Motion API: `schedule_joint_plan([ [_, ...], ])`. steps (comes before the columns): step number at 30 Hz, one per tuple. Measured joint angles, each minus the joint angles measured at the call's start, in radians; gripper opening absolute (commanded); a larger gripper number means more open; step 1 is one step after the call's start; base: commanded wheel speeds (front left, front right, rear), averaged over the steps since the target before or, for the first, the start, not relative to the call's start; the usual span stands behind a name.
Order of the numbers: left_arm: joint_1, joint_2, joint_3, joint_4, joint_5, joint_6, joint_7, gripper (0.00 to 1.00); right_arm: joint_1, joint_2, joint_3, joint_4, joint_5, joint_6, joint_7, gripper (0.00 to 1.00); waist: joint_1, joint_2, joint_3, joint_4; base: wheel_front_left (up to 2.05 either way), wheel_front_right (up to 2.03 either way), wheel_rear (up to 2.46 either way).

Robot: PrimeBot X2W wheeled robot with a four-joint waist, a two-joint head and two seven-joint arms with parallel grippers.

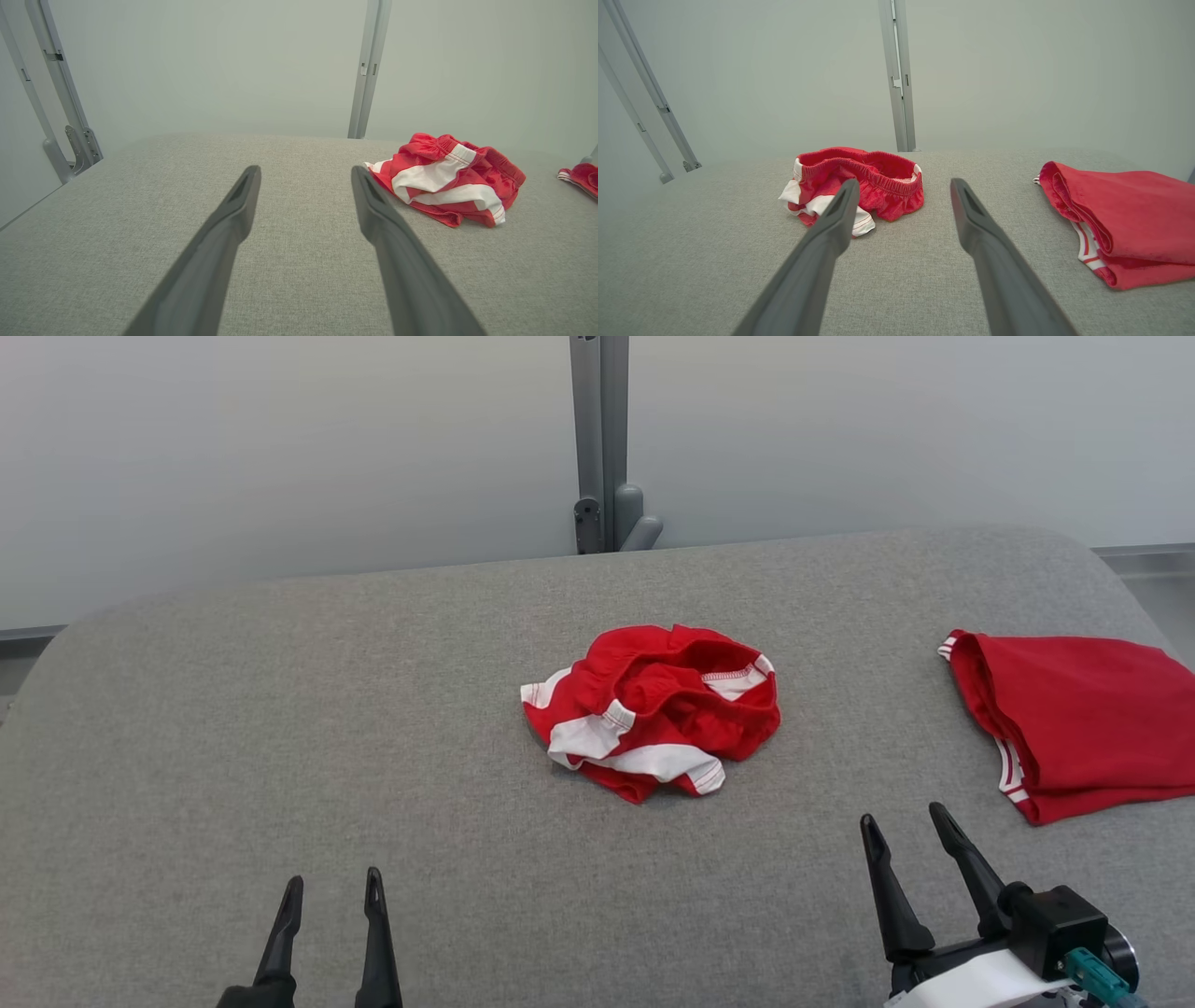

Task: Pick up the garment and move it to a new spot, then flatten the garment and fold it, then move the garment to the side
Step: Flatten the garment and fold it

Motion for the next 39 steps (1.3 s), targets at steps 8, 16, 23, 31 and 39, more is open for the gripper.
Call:
schedule_joint_plan([
  [8,0.0,0.0,-0.011,0.005,0.001,0.0,0.0,1.0,-0.001,0.0,-0.003,0.0,0.0,0.0,0.0,1.0,0.0,0.0,0.005,-0.006,0.0,0.0,0.0],
  [16,-0.017,0.0,-0.021,0.015,-0.019,0.005,0.0,1.0,-0.005,-0.001,-0.012,0.003,0.0,0.0,0.0,1.0,0.0,0.0,0.017,-0.022,0.0,0.0,0.0],
  [23,-0.121,-0.001,-0.093,0.035,-0.035,-0.014,0.0,1.0,-0.021,-0.001,-0.018,0.003,0.0,0.0,0.0,1.0,0.0,0.0,0.046,-0.06,0.0,0.0,0.0],
  [31,-0.364,-0.002,-0.237,0.152,-0.047,-0.054,0.0,1.0,-0.066,0.001,-0.006,-0.001,0.0,0.0,0.0,1.0,0.0,0.0,0.109,-0.109,0.0,0.0,0.0],
  [39,-0.716,-0.003,-0.451,0.272,-0.174,-0.019,0.114,1.0,-0.147,0.01,0.004,-0.007,0.001,0.0,0.0,1.0,0.0,0.0,0.228,-0.159,0.0,0.0,0.0],
])
